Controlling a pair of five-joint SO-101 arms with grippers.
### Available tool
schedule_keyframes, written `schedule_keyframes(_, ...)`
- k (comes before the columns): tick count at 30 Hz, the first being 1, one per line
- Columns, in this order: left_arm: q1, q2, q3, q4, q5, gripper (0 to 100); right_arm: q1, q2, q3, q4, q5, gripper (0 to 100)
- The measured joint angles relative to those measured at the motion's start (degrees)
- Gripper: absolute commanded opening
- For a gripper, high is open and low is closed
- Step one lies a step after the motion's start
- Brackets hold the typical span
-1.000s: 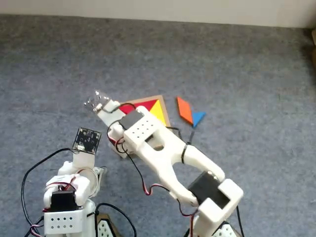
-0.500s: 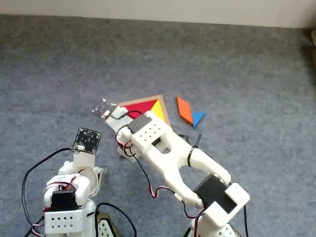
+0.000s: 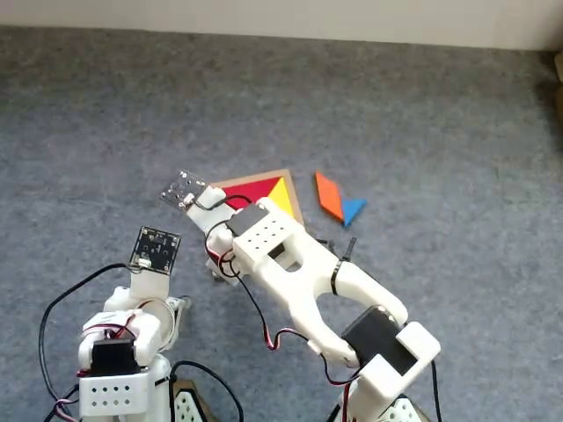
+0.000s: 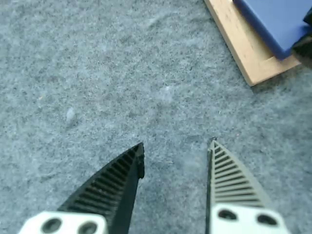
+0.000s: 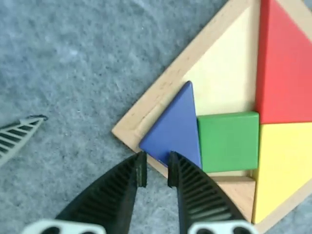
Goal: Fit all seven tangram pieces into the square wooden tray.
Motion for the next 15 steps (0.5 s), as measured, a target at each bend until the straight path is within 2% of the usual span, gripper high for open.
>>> schedule_keyframes(10,0.0,0.0,0.0,0.0,0.0,21,-0.18,1.23,0.26,-6.15,0.0,8.1)
schedule_keyframes(15,0.0,0.0,0.0,0.0,0.0,21,-0.18,1.14,-0.09,-0.79,0.0,8.0)
